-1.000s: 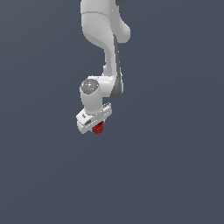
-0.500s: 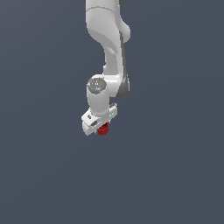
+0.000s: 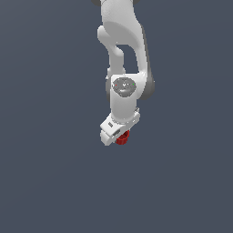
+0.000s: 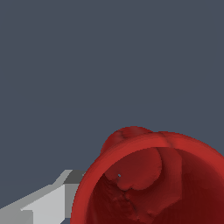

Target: Pick up the object and move it to a goal position.

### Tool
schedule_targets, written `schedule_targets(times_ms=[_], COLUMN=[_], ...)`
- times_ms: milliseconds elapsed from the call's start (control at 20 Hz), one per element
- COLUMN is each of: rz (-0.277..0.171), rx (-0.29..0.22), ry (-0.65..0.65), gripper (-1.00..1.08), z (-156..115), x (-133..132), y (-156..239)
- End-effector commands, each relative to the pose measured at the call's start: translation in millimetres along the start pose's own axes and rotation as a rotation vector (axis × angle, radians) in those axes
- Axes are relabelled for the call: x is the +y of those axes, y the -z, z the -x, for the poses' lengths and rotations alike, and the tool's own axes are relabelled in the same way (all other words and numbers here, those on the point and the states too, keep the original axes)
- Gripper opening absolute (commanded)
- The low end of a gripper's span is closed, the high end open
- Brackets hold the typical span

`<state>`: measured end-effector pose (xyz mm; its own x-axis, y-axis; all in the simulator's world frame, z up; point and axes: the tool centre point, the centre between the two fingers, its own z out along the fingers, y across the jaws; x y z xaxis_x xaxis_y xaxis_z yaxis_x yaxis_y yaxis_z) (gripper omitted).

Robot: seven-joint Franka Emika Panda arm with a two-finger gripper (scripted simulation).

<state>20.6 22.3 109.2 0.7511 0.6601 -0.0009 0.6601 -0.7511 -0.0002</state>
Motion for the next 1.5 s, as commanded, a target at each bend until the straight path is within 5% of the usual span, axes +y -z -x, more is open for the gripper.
schedule_targets(times_ms=[0, 650, 1450], rz=[0.001, 0.001, 0.000], rx=[0.001, 0.001, 0.001], ry=[0.000, -0.001, 0.000], gripper=[-1.00, -1.00, -1.00], z=[-24.3, -120.5, -192.5], x=[-7.6, -36.2, -55.0], y=[13.6, 62.7, 98.0])
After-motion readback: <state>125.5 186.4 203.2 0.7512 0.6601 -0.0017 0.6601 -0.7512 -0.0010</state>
